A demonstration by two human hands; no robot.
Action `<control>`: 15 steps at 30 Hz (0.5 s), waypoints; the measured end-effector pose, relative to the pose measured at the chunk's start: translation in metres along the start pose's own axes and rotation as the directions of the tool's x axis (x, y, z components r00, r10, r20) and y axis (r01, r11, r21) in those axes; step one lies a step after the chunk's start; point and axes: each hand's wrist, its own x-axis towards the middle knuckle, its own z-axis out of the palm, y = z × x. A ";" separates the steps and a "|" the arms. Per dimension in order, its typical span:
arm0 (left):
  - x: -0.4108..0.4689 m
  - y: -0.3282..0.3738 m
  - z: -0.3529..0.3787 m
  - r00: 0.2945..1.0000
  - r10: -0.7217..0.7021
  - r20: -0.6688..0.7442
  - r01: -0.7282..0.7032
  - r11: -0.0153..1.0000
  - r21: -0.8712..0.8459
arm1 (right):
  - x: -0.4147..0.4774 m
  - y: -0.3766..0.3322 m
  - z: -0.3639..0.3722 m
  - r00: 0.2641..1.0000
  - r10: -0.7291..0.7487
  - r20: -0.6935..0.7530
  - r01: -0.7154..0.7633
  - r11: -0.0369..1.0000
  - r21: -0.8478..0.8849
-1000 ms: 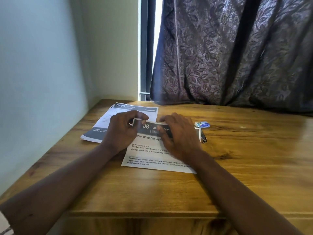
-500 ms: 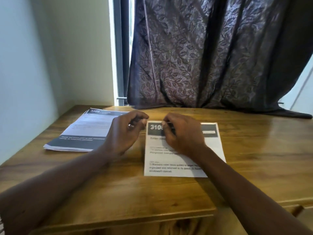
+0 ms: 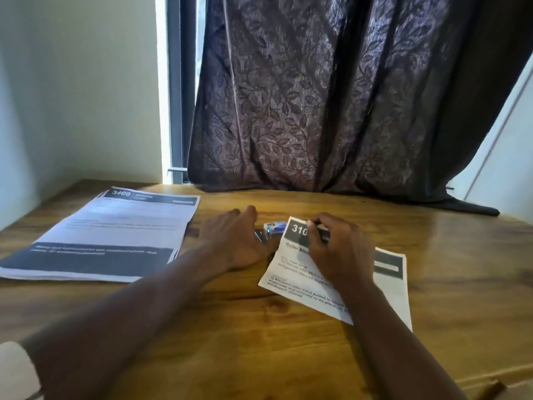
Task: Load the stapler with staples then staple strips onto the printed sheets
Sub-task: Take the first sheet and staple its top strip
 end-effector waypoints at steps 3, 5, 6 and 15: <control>-0.001 -0.007 -0.012 0.998 -0.033 0.049 0.036 0.997 -0.069 | 0.002 0.001 0.003 0.999 -0.041 0.010 0.041 0.999 0.027; 0.000 -0.018 -0.016 0.997 -0.014 0.082 0.022 0.994 -0.105 | 0.003 0.000 0.005 0.998 -0.053 0.026 0.052 0.998 0.038; 0.001 -0.023 -0.015 0.995 -0.005 0.096 0.019 0.990 -0.143 | 0.003 -0.001 0.006 0.997 -0.068 0.036 0.066 0.997 0.040; -0.005 -0.039 -0.013 0.983 0.128 0.131 -0.036 0.835 -0.549 | -0.003 -0.020 0.008 0.971 -0.218 0.096 0.218 0.976 0.007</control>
